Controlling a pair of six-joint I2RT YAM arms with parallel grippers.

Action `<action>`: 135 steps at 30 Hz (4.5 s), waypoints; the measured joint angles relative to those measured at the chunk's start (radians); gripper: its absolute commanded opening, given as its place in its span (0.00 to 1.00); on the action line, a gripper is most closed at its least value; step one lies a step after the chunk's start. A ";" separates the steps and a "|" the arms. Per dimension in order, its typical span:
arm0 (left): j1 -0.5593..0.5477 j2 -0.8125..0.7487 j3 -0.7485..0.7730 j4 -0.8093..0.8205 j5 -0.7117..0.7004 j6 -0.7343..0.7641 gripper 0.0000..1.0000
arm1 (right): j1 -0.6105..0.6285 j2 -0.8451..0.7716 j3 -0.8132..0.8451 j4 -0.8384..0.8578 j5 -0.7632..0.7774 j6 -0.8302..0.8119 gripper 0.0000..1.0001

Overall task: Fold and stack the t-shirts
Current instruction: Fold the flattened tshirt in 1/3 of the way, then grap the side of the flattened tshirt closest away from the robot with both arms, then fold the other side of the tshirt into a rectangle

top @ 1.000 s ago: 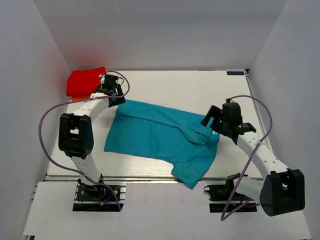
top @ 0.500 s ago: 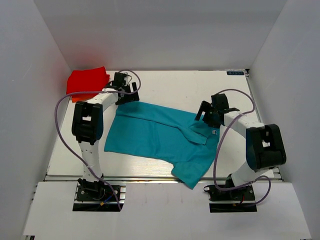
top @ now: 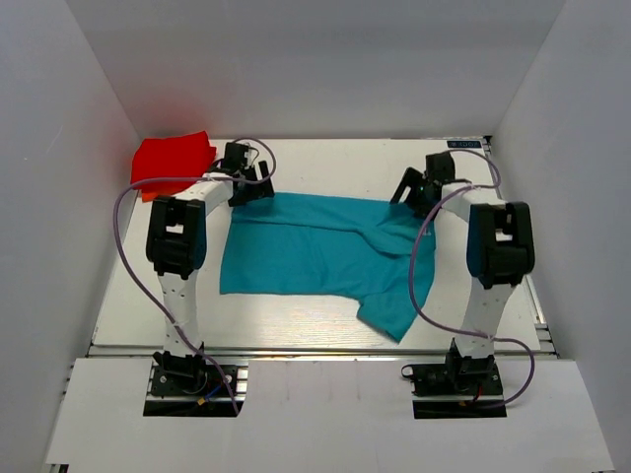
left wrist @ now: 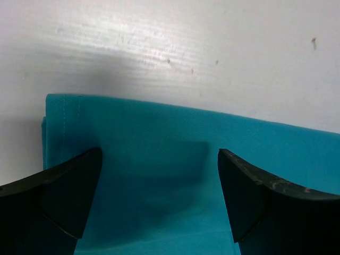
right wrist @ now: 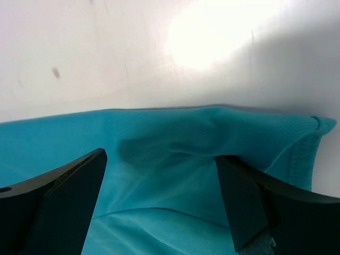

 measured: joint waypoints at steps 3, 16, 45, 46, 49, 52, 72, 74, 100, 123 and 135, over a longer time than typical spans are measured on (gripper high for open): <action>0.000 0.036 0.050 0.014 0.000 -0.021 1.00 | -0.028 0.116 0.158 -0.008 -0.039 -0.037 0.90; 0.002 0.151 0.256 -0.040 0.006 -0.030 1.00 | -0.031 0.151 0.285 -0.071 -0.079 -0.274 0.90; -0.010 -0.726 -0.804 -0.167 -0.059 -0.179 1.00 | 0.390 -0.771 -0.623 -0.262 -0.042 -0.173 0.90; -0.010 -0.726 -0.805 -0.156 -0.055 -0.178 0.97 | 0.407 -0.770 -0.626 -0.273 -0.034 -0.169 0.90; -0.010 -0.724 -0.818 -0.115 -0.045 -0.174 0.87 | 0.451 -0.767 -0.628 -0.282 -0.011 -0.161 0.90; -0.010 -0.704 -0.829 -0.087 -0.034 -0.172 0.79 | 0.482 -0.745 -0.629 -0.281 0.024 -0.153 0.87; -0.010 -0.648 -0.833 0.012 -0.005 -0.145 0.00 | 0.578 -0.625 -0.630 -0.254 0.234 -0.065 0.00; -0.010 -0.648 -0.830 0.008 -0.003 -0.143 0.00 | 0.581 -0.625 -0.625 -0.263 0.242 -0.063 0.00; 0.003 -0.471 -0.424 -0.143 0.008 -0.146 0.00 | 0.481 -0.468 -0.211 -0.465 0.340 -0.314 0.00; 0.038 -0.182 -0.073 -0.194 -0.019 -0.157 0.00 | 0.308 -0.237 0.030 -0.465 0.305 -0.473 0.00; 0.041 -0.117 0.003 -0.130 -0.003 -0.130 0.00 | 0.271 -0.105 0.191 -0.460 0.277 -0.589 0.00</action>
